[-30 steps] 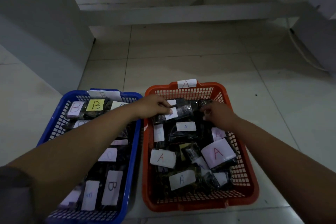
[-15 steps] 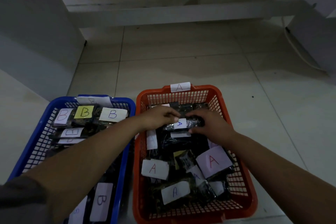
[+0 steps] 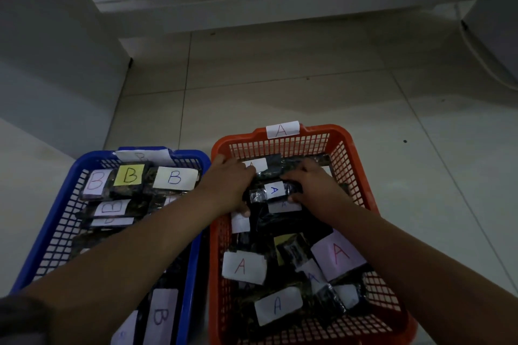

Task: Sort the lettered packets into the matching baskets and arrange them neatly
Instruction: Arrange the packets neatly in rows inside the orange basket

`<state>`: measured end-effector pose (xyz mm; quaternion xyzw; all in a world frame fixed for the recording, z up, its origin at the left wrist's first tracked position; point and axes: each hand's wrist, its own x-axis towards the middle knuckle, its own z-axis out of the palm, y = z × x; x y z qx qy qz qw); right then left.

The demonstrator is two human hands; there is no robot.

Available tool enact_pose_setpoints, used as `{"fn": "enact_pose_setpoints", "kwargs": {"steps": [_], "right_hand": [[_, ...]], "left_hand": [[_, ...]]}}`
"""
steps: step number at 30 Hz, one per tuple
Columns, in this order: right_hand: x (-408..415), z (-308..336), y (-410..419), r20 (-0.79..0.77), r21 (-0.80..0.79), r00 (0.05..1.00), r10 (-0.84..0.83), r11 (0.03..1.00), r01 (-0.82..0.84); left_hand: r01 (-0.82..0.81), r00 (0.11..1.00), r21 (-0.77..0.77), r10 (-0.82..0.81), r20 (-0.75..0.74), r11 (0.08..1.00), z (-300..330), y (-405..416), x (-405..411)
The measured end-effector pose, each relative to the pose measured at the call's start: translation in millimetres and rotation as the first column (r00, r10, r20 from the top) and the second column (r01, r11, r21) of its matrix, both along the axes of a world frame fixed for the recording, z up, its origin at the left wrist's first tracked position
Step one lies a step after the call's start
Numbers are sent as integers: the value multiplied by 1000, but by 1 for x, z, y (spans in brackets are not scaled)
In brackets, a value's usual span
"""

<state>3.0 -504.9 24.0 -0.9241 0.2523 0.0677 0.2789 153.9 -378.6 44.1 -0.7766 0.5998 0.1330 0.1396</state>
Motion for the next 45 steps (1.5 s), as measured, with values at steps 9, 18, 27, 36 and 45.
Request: {"fn": "enact_pose_setpoints", "kwargs": {"steps": [9, 18, 27, 36, 45], "right_hand": [[-9, 18, -16, 188, 172, 963, -192, 972, 161], [-21, 56, -39, 281, 256, 795, -538, 840, 478], [-7, 54, -32, 86, 761, 655, -750, 475, 443], [-10, 67, -57, 351, 523, 629, -694, 702, 483], [3, 28, -45, 164, 536, 773, -613, 713, 452]], "left_hand": [[-29, 975, -63, 14, -221, 998, 7, -9, -7], [-492, 714, -201, 262, -649, 847, 18, -11, 0], [-422, 606, -213, 99, -789, 881, 16, -39, -28], [-490, 691, -239, 207, -692, 838, -7, -42, -2], [-453, 765, -249, 230, -601, 856, -19, -44, 10]]}}
